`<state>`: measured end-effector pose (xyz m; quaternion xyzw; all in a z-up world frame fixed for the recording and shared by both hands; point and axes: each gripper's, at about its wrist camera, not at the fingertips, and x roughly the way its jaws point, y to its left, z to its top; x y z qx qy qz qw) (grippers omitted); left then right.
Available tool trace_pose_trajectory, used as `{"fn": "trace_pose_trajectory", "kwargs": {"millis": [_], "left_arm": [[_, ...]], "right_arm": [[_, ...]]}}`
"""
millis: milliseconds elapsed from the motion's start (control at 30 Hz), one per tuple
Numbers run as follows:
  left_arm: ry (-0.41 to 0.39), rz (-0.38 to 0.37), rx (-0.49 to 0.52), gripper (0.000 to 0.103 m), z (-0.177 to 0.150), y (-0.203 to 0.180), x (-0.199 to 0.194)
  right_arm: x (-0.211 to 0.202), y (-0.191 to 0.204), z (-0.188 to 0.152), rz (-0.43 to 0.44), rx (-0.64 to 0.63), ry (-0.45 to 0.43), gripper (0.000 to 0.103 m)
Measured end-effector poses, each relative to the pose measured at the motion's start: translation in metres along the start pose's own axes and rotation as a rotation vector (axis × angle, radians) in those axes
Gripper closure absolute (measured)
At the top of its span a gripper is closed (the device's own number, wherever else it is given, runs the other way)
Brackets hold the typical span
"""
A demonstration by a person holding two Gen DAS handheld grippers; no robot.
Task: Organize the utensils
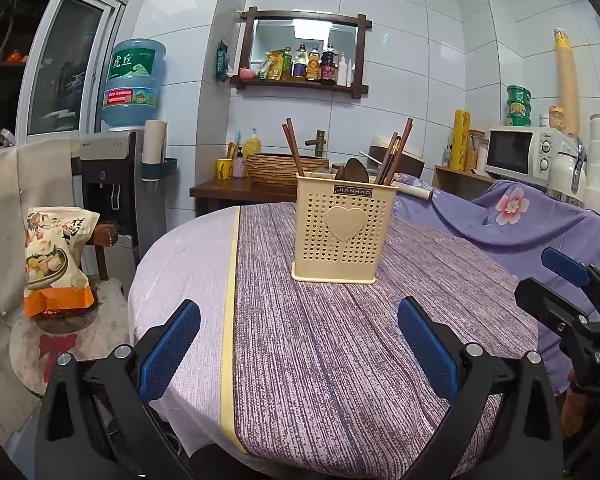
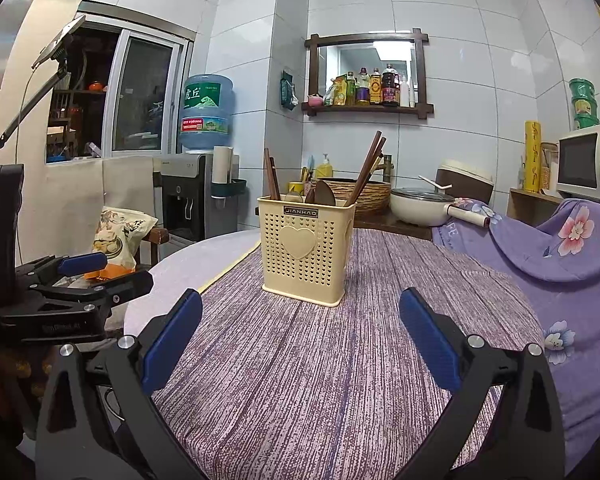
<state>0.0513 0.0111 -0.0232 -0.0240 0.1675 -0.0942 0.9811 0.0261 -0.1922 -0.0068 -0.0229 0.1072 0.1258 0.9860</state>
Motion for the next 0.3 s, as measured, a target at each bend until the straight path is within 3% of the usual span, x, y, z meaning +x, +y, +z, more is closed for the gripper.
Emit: {"fn": "trace_pose_trajectory", "kwargs": {"millis": [300], "left_arm": [[0.004,0.017,0.023,0.006,-0.0003,-0.0041,-0.0011]], "right_arm": [[0.0017,-0.0022,-0.001,-0.001,0.011,0.009,0.006]]}}
